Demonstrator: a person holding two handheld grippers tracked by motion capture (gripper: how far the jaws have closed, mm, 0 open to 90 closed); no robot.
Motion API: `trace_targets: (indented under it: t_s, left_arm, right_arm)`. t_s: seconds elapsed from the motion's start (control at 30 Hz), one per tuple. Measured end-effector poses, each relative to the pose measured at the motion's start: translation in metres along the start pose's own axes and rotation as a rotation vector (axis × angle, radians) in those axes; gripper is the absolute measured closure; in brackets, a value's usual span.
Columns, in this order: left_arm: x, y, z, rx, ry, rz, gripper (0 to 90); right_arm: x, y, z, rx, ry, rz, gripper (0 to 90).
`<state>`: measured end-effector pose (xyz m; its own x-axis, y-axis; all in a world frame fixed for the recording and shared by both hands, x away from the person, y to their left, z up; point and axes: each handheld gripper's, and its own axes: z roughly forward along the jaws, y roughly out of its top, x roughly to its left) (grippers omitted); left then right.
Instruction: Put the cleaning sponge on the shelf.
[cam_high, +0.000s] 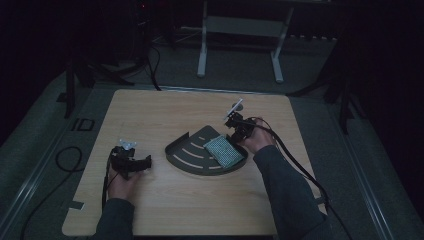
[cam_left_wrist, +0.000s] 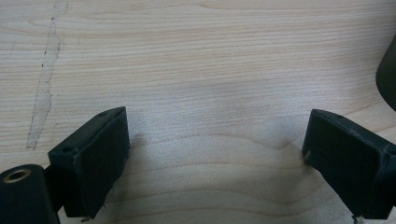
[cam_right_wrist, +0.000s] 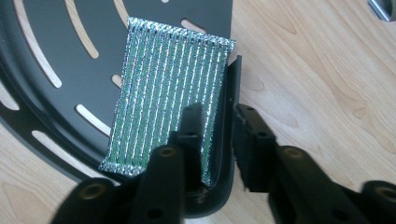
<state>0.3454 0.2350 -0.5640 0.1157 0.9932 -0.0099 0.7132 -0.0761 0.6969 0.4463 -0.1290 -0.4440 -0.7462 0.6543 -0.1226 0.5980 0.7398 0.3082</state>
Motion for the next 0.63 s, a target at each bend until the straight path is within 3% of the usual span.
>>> trace_targets:
  t_s: [0.23, 0.37, 0.47, 0.63]
  left_arm:
    - [0.000, 0.000, 0.000, 0.000, 0.000, 0.000, 7.8]
    - [0.000, 0.000, 0.000, -0.001, -0.002, 0.003, 7.8]
    - [0.000, 0.000, 0.000, -0.001, -0.002, 0.002, 7.8]
    - [0.000, 0.000, 0.000, -0.001, -0.002, 0.003, 7.8]
  right_arm:
    - [-0.010, -0.019, -0.010, -0.043, 0.018, 0.050, 55.3]
    - [-0.015, -0.032, -0.014, -0.067, 0.033, 0.079, 52.2]
    - [-0.018, -0.051, -0.019, -0.107, 0.046, 0.124, 48.3]
    - [-0.019, -0.074, -0.024, -0.143, 0.059, 0.154, 44.3]
